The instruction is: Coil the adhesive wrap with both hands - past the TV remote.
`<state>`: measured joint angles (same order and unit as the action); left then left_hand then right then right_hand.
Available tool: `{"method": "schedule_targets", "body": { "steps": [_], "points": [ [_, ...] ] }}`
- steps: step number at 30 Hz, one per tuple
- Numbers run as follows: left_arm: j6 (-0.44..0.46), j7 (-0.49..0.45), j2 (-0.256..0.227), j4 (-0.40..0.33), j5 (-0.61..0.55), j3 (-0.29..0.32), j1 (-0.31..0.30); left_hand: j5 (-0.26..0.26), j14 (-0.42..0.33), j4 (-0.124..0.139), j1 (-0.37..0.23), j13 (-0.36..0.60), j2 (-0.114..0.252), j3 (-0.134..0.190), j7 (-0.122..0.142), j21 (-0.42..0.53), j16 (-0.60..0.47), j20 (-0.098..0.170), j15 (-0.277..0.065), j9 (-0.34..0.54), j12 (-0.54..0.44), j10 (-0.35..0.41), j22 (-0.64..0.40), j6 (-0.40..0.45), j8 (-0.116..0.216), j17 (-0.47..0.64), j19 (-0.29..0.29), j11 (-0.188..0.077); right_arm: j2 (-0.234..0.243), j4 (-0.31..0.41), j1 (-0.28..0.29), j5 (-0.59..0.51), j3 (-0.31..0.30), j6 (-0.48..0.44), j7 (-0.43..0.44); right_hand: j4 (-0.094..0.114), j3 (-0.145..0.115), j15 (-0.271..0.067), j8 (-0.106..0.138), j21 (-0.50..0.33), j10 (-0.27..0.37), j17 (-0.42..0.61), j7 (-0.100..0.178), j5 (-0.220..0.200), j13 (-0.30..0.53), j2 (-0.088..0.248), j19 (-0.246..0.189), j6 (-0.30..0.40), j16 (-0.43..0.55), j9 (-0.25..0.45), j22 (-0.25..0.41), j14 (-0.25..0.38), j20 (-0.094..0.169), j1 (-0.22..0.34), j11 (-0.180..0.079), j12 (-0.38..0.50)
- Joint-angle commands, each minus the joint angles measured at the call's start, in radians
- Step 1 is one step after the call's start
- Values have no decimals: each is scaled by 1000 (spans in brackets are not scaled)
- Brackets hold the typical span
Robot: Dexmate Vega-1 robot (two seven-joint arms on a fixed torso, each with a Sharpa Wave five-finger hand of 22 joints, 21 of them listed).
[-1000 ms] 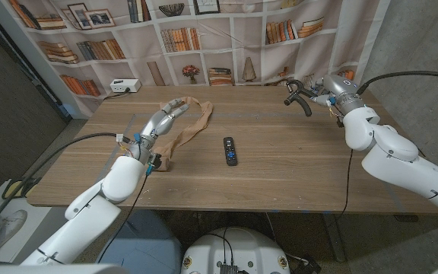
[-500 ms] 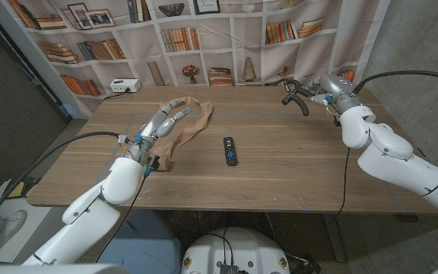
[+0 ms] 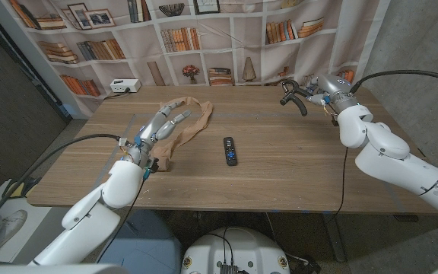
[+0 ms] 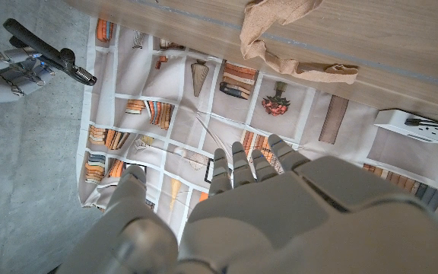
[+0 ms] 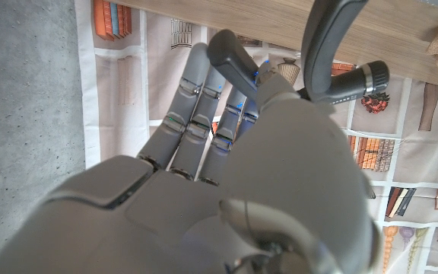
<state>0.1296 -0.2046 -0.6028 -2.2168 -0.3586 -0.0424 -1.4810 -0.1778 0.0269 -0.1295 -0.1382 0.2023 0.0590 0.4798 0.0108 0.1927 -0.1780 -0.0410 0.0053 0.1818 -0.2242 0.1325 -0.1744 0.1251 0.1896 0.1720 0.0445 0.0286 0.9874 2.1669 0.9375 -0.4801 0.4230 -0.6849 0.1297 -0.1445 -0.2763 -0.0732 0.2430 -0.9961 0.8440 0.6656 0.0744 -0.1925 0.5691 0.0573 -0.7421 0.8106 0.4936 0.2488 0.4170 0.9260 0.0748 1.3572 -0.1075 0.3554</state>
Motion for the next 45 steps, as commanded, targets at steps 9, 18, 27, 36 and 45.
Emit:
{"method": "schedule_targets", "body": {
  "steps": [9,18,27,36,45],
  "points": [
    [-1,4,25,1,-59,14,-31,-4,5,-5,-6,1,11,3,2,2,-4,2,-2,2,-8,9,-3,9,6,3,-4,-4,-11,2,-16,-22,21,-11,-23,-11,-19,-164,-1,-21,4,9,7,-6,7,79,9,2,-7,4,-6,68,95,76,-6,-1],
    [22,0,42,-10,-112,-8,-42,-4,6,-5,-9,2,14,5,2,3,-4,2,-4,2,-7,10,-3,9,5,3,-4,-7,-17,-1,-12,-28,22,-7,-15,-12,-20,-164,-2,-30,4,12,8,-5,9,77,13,2,-11,4,-11,68,96,75,-6,-4],
    [42,3,50,-11,-178,-36,-37,-3,3,-6,-11,2,15,6,3,3,-5,3,-5,2,-7,9,-3,9,4,3,-4,-9,-26,-11,-9,-22,23,0,-12,-12,-22,-164,-4,-39,4,16,9,-5,13,75,17,0,-15,4,-16,66,96,74,-8,-6],
    [49,8,66,-13,-215,-43,-40,-3,5,-5,-13,2,18,7,4,3,-4,4,-7,2,-7,12,-3,9,4,3,-3,-13,-31,-22,-5,-20,22,8,-2,-12,-25,-164,-5,-49,5,20,8,-6,16,76,22,0,-18,5,-22,68,95,73,-9,-9],
    [44,-11,86,-20,-254,-43,-52,-4,1,-5,-16,2,24,10,3,5,-5,6,-9,2,-12,25,-3,19,7,3,0,-12,-32,-31,4,-10,11,17,11,-12,-27,-163,-6,-57,4,23,8,-7,19,76,27,-1,-22,5,-28,66,96,71,-9,-12]
  ]
}}
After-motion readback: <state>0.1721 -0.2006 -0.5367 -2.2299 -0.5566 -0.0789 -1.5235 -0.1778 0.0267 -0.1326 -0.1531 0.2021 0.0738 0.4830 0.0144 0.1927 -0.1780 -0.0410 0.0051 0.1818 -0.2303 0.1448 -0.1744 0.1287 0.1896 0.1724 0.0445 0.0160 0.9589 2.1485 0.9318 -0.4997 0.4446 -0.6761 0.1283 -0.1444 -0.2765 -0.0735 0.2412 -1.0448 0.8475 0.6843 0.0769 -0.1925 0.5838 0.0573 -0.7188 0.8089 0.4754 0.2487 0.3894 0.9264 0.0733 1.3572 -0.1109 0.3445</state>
